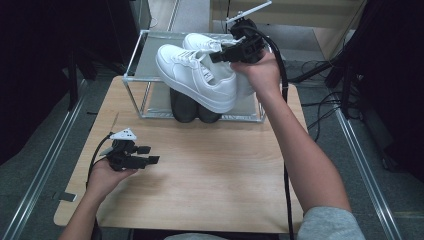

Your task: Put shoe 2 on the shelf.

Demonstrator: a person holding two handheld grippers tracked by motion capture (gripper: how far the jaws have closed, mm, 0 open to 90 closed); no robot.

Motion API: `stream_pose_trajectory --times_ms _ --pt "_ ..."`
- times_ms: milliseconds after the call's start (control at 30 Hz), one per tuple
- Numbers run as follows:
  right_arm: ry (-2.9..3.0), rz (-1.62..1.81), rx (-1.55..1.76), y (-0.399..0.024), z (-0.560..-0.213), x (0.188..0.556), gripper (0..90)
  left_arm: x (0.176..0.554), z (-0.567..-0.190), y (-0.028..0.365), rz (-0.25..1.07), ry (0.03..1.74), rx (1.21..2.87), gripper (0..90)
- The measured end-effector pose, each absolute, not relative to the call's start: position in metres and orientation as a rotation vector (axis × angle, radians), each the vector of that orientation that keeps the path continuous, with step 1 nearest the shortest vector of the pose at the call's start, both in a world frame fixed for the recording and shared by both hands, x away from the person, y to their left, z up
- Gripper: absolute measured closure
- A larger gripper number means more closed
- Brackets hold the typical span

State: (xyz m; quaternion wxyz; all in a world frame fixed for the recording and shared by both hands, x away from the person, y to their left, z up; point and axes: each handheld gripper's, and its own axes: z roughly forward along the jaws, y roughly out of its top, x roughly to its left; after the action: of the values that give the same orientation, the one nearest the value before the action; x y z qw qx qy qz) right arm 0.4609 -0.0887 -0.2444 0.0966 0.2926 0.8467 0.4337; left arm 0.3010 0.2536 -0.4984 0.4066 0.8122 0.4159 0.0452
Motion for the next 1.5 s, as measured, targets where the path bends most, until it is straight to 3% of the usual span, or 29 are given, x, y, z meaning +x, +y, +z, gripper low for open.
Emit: stream_pose_trajectory --times_ms 1067,1500 --pt "2.047 0.999 1.446 -0.019 -0.247 0.540 75.0 0.303 -0.497 0.250 0.081 1.017 2.041 39.2" --pt "1.920 0.950 1.588 0.002 -0.266 0.550 73.7 0.305 -0.497 0.248 0.076 1.004 2.036 39.3"
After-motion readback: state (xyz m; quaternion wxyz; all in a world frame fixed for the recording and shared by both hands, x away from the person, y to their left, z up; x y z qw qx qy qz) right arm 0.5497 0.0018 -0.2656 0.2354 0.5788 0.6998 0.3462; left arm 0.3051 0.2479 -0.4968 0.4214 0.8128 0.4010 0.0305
